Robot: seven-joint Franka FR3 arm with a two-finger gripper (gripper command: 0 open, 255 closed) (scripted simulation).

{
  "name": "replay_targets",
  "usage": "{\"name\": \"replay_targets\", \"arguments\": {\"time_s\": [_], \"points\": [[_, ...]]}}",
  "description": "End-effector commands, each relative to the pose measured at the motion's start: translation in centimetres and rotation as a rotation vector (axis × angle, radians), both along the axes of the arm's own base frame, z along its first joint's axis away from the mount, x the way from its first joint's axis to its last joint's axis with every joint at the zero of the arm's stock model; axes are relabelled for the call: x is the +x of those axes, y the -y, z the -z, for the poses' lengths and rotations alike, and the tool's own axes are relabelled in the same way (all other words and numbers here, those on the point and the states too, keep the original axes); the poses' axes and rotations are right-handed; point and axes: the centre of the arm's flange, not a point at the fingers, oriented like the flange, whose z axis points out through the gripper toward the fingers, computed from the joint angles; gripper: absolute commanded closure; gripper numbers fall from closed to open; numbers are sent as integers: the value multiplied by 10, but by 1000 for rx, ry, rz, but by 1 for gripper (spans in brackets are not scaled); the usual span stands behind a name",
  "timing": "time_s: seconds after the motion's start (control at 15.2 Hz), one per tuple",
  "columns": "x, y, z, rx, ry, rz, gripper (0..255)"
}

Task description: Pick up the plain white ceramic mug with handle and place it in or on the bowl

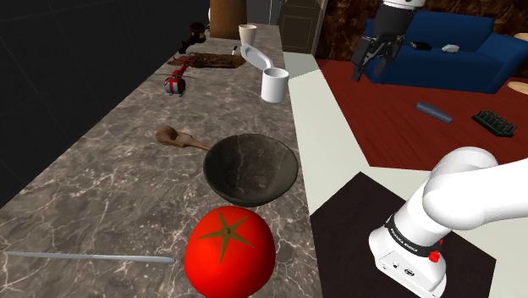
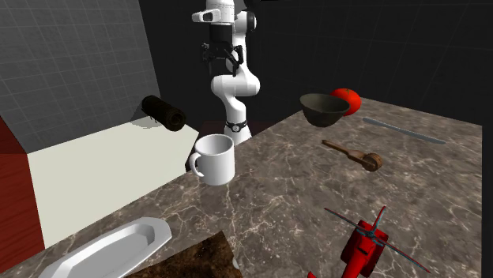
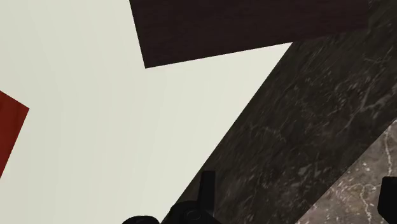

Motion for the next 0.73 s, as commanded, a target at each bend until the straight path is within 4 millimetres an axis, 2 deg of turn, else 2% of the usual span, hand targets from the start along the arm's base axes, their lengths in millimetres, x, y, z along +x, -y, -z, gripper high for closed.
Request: {"name": "replay_targets", "arguments": {"time_s": [0.0, 0.66], "points": [[0, 0, 0, 0, 0, 0, 0], [123, -24, 34, -3, 15, -14, 0]]}}
